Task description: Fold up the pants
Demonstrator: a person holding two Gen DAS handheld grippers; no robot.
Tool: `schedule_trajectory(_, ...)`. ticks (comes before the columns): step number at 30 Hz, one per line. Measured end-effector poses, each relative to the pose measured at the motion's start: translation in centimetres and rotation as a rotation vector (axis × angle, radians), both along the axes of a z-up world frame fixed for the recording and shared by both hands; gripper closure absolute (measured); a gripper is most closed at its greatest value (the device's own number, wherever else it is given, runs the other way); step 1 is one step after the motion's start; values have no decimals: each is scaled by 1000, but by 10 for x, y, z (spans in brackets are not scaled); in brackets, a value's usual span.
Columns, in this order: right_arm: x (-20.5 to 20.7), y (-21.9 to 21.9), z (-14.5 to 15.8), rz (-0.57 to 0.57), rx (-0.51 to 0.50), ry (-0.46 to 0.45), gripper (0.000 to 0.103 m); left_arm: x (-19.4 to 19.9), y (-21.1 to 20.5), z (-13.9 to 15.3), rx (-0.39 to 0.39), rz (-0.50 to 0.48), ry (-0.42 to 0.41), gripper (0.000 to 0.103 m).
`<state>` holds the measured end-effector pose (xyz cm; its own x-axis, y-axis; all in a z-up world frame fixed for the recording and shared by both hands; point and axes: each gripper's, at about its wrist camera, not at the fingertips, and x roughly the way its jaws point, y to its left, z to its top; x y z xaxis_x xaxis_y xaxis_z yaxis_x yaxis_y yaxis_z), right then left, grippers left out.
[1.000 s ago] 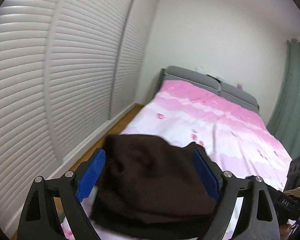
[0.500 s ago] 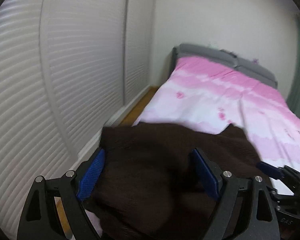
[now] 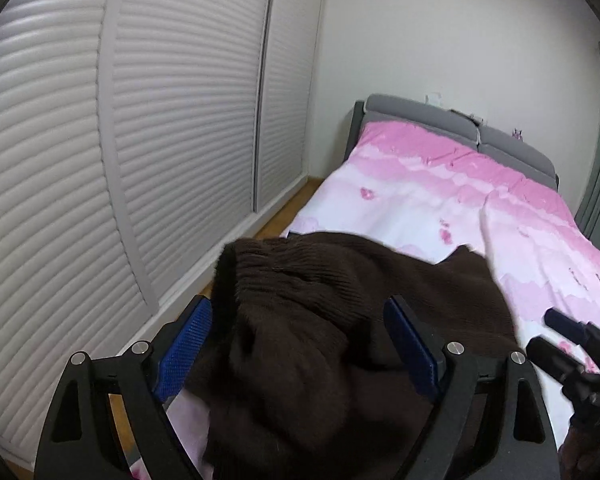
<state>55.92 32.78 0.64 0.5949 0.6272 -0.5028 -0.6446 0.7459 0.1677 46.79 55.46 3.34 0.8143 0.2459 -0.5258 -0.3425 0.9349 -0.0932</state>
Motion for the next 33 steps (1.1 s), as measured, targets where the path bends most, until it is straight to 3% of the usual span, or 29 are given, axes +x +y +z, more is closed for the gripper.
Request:
schedule_trajectory(2,-12,-15,12,-30,23,-48,17,-18,-12,13,13,16,-2,15)
schedule_trajectory(7,-62,-63,39,-62,40,-122,17,-82,-73,43,63,26,-12,15)
schedule_trajectory(11,-110,-118,56,-88,68,-149,10,-133,-147,56,140,7,6,9)
schedule_trajectory(16,-175,-206,75,-131,104,-146,9,-197,-261,65,216,-88,-14,5)
schedule_trajectory(26,-325,-434,93,-448,29,-195,1,-273,-440,62,104,-261,-59,5)
schedule_trajectory(30,-368,-505,90,-559,-12,-176,1,-292,-488,58,71,-319,-58,5)
schedule_trajectory(33,-398,-550,90,-628,-33,-171,1,-308,-518,55,91,-354,-56,4)
